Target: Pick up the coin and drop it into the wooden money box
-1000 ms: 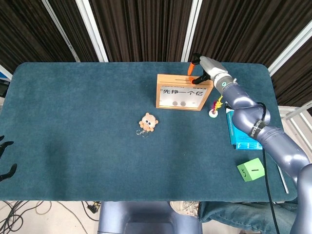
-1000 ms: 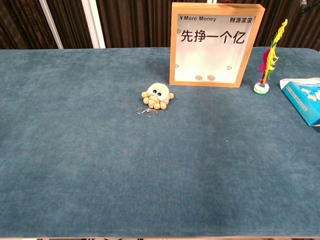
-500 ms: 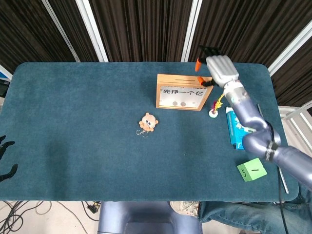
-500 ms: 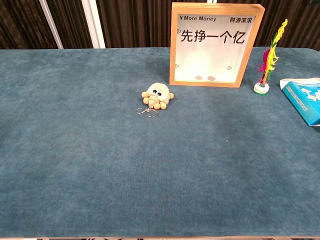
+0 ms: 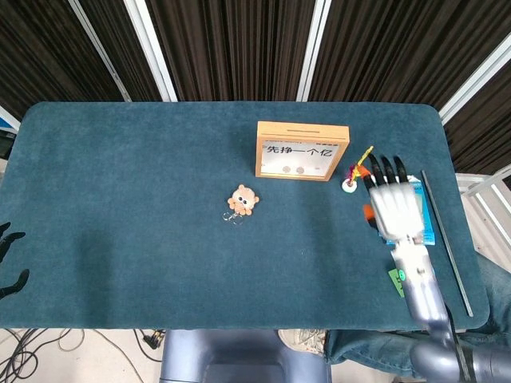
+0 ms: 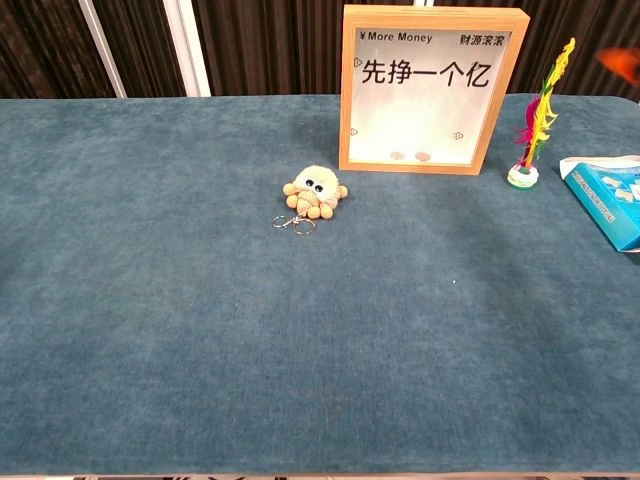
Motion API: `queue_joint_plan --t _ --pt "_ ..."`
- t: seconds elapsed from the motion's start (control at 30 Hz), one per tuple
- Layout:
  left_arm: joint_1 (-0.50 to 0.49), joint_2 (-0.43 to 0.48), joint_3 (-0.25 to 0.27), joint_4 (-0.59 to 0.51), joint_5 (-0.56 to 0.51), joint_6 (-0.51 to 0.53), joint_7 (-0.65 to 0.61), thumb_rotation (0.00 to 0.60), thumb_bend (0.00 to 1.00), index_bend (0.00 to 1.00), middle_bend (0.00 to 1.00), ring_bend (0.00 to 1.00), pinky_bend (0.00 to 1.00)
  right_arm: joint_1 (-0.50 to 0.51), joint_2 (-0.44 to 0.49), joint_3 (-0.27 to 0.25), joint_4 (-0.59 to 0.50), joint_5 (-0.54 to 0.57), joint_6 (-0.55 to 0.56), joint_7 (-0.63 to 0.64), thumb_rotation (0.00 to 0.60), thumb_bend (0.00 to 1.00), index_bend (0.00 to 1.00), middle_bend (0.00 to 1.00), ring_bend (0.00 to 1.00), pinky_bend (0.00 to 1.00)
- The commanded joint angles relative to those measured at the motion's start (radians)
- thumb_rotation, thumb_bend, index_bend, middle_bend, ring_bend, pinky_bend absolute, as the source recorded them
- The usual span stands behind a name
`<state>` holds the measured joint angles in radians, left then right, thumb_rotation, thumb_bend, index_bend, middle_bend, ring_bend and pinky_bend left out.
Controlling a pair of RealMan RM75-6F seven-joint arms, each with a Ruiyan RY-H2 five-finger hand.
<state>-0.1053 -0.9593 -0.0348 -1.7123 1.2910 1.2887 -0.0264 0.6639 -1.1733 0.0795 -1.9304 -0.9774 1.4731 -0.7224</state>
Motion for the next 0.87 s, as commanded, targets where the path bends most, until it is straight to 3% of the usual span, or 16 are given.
queue_joint_plan --t 0.03,0.3,0.47,0.67,0.87 --pt "0.002 -0.001 0.001 0.004 0.006 0.006 -0.002 0.6 0.37 0.2 0.0 0.0 0.0 -0.143 -0.082 -0.128 -0.049 -0.112 0.166 -0.12 0.6 0.47 0.11 0.01 0.0 0.0" --pt "0.007 -0.016 -0.002 0.014 0.016 0.037 0.037 0.6 0.37 0.2 0.0 0.0 0.0 -0.317 -0.121 -0.22 0.03 -0.254 0.301 -0.025 0.6 0.47 0.09 0.01 0.0 0.0" --pt "0.021 -0.043 -0.007 0.035 0.044 0.097 0.067 0.6 0.37 0.2 0.0 0.0 0.0 -0.384 -0.111 -0.227 0.082 -0.323 0.332 0.06 0.6 0.47 0.09 0.01 0.0 0.0" --pt "0.029 -0.055 -0.005 0.051 0.066 0.121 0.064 0.6 0.37 0.2 0.0 0.0 0.0 -0.419 -0.086 -0.219 0.144 -0.414 0.308 0.224 0.6 0.47 0.08 0.01 0.0 0.0" --pt "0.03 -0.056 -0.006 0.052 0.065 0.119 0.062 0.6 0.37 0.2 0.0 0.0 0.0 -0.442 -0.067 -0.201 0.16 -0.438 0.264 0.291 0.6 0.47 0.08 0.01 0.0 0.0"
